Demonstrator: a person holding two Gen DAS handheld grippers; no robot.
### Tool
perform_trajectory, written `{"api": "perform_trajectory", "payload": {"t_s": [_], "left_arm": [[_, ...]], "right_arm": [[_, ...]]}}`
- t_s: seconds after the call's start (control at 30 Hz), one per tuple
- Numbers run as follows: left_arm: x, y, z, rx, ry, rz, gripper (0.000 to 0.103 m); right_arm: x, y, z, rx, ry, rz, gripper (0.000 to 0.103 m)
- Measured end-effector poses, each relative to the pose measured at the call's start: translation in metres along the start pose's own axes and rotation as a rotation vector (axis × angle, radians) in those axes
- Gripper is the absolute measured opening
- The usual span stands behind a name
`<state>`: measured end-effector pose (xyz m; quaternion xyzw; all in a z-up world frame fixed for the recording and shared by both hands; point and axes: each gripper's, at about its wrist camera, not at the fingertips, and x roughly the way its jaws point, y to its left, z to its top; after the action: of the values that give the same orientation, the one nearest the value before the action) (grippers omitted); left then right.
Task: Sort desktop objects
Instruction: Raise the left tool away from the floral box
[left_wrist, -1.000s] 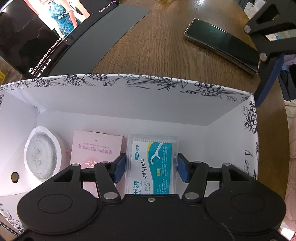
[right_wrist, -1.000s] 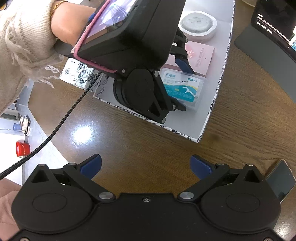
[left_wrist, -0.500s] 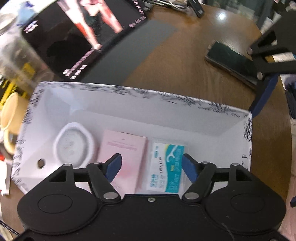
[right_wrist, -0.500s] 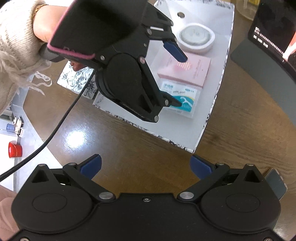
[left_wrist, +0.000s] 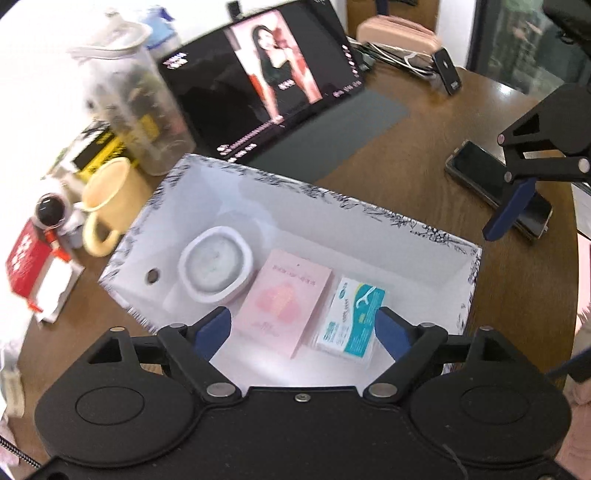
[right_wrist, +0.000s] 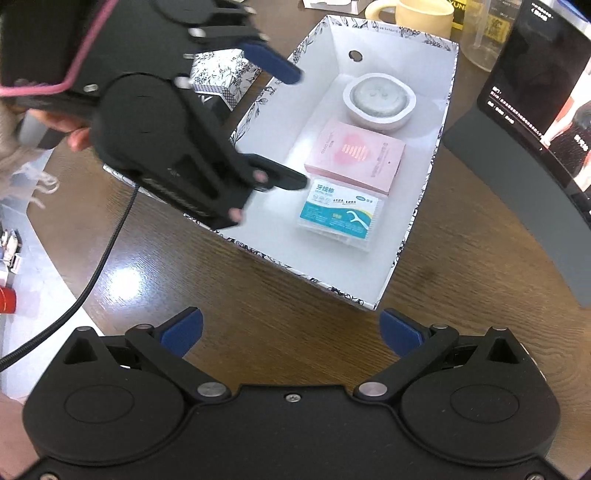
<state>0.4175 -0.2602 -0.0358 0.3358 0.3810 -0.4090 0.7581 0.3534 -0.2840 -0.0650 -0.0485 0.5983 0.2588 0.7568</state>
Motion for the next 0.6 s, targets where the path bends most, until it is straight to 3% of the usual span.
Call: {"api": "perform_trajectory", "payload": {"t_s": [0.3, 0.6], "left_arm": [[-0.051, -0.001, -0.042, -0.151, -0.033, 0.086, 0.1], [-0.115, 0.0, -0.105, -0.389, -0.108, 0.13, 0.103]], "right_arm": [[-0.009, 0.011, -0.009, 0.006, -0.046, -0.092, 0.103], [-0.027, 0.047, -0.026, 0.02, -0.121, -0.141, 0.103]]}}
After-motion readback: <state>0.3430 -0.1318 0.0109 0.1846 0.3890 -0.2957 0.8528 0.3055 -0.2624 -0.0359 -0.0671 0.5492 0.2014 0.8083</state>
